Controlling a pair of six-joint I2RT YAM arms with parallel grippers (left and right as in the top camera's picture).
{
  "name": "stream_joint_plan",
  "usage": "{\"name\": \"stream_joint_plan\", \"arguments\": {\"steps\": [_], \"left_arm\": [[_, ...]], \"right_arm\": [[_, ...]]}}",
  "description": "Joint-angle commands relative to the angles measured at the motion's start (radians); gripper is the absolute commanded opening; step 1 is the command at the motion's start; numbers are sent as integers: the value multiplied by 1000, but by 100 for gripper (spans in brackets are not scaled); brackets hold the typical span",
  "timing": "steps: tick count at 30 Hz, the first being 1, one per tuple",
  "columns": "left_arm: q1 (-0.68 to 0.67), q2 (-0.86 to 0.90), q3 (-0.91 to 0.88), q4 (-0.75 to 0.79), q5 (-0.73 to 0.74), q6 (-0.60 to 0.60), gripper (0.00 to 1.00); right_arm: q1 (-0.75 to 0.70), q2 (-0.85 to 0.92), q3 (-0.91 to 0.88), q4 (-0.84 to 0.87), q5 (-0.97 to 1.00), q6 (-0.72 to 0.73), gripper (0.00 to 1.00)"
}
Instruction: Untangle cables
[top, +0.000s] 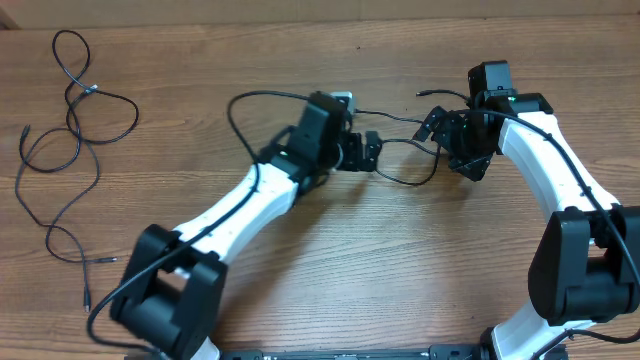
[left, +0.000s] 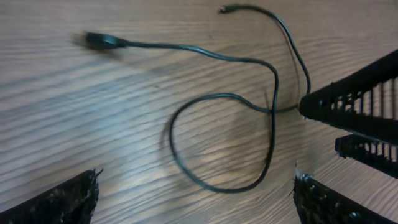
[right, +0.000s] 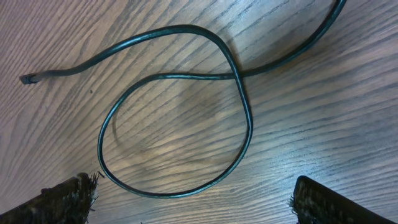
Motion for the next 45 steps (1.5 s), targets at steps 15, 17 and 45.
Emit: {"name": "stream_joint_plan", "arguments": {"steps": [15,17,45], "left_arm": [[-72,273,2,242,117,-562,89],[-75,310,2,299,164,-567,85],[494,7,193,114,234,109,4]], "right_arm": [[-2,-26,-5,3,10,-8,100],[-2,-26,-5,4,10,-8,100],[-2,-26,-5,4,10,-8,100]]}}
